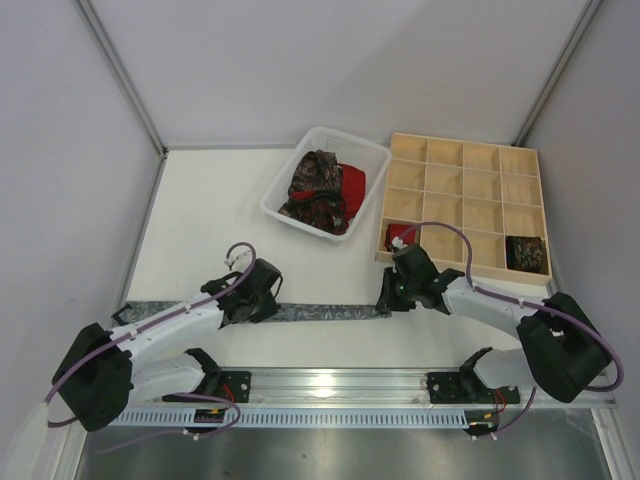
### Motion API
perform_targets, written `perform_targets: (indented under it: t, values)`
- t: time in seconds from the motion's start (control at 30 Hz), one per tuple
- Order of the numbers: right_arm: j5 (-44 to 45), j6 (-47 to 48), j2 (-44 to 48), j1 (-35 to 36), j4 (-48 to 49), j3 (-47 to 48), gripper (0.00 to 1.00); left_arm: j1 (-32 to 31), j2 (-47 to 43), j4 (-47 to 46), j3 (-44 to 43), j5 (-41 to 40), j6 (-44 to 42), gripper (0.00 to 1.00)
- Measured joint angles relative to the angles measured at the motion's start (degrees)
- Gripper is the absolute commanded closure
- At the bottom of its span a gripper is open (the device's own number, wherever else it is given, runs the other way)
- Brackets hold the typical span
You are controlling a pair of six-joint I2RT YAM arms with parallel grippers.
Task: Roll the ties
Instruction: Flatten the tie
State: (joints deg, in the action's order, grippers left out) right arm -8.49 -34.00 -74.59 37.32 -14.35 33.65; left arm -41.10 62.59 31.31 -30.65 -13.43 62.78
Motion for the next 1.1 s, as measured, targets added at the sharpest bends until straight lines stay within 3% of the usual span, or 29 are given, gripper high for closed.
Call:
perform_targets:
  t: [0.37, 0.77, 1.1]
  values:
    - [0.1, -4.0, 0.6, -2.3, 4.9, -4.3, 0.77, 5.8, 12.2, -5.6, -3.3, 2.7, -3.8, 0.96]
    - [2.0, -8.5, 3.5, 0.9, 5.1, -6.6, 0.76, 11.6, 31.7, -3.2, -22.1, 5.6, -13.8, 1.0]
    - [3.1, -12.1, 3.5, 6.2, 6.1, -7.2, 0.76, 15.2, 42.0, -2.1, -34.3, 10.8, -20.6, 1.0]
